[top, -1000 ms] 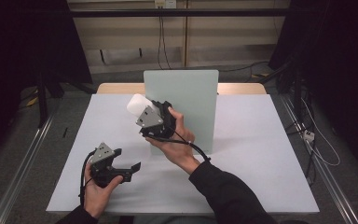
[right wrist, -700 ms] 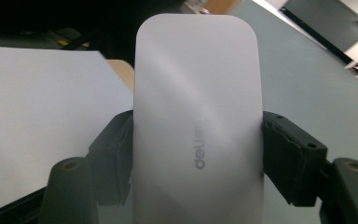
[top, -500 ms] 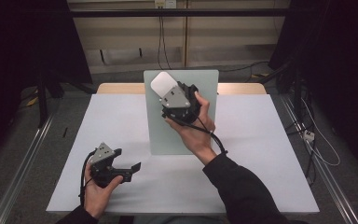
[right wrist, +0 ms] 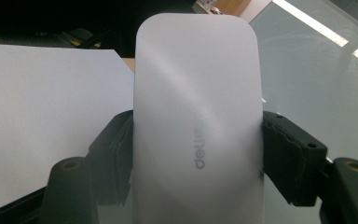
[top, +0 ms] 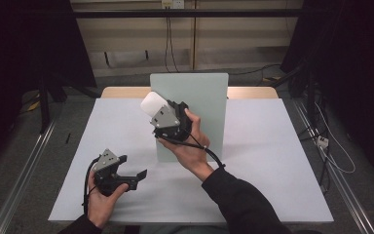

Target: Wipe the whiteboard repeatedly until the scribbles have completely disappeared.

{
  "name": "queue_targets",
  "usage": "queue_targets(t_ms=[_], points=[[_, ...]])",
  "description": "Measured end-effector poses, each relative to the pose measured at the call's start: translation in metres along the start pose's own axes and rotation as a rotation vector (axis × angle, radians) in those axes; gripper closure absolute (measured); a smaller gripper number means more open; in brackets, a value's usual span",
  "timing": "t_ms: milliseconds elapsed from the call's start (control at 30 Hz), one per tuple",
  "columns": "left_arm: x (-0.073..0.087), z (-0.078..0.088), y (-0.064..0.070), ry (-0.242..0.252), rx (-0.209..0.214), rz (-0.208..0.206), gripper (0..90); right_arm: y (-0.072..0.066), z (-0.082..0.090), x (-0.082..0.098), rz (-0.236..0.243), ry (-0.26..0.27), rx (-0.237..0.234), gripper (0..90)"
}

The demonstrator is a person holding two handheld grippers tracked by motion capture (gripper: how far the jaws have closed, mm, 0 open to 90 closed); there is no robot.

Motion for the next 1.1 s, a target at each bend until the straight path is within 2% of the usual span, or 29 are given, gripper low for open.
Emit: queue_targets(t_ms=[167, 300, 700, 900, 1100], points=[[0.000, 0.000, 0.000, -0.006, 0.000, -0.002, 5.5, 0.008, 0.004, 0.001, -0.006, -0.001, 0.021, 31.9], [0.000, -0.001, 0.000, -0.005, 0.000, 0.003, 5.5, 0.026, 0.012, 0.009, -0.042, 0.001, 0.059, 31.9], [0.001, -0.002, 0.000, -0.011, 0.000, 0.000, 5.5, 0.079, 0.039, 0.036, -0.096, -0.012, 0.171, 31.9], [0.001, -0.002, 0.000, -0.011, 0.001, 0.001, 5.5, 0.098, 0.049, 0.046, -0.123, -0.022, 0.212, 31.9], [0.001, -0.003, 0.001, -0.014, 0.001, 0.000, 5.5, 0.106, 0.054, 0.052, -0.143, -0.029, 0.237, 31.9]])
Point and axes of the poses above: each handheld gripper's, and its own axes: z roughly backward along the jaws, x roughly out of its underside, y roughly to its right, the point moved 3 cm from there along -z, roughly forward along the jaws, and after that the axes turned 2 degrees about -y, right-handed, at the moved point
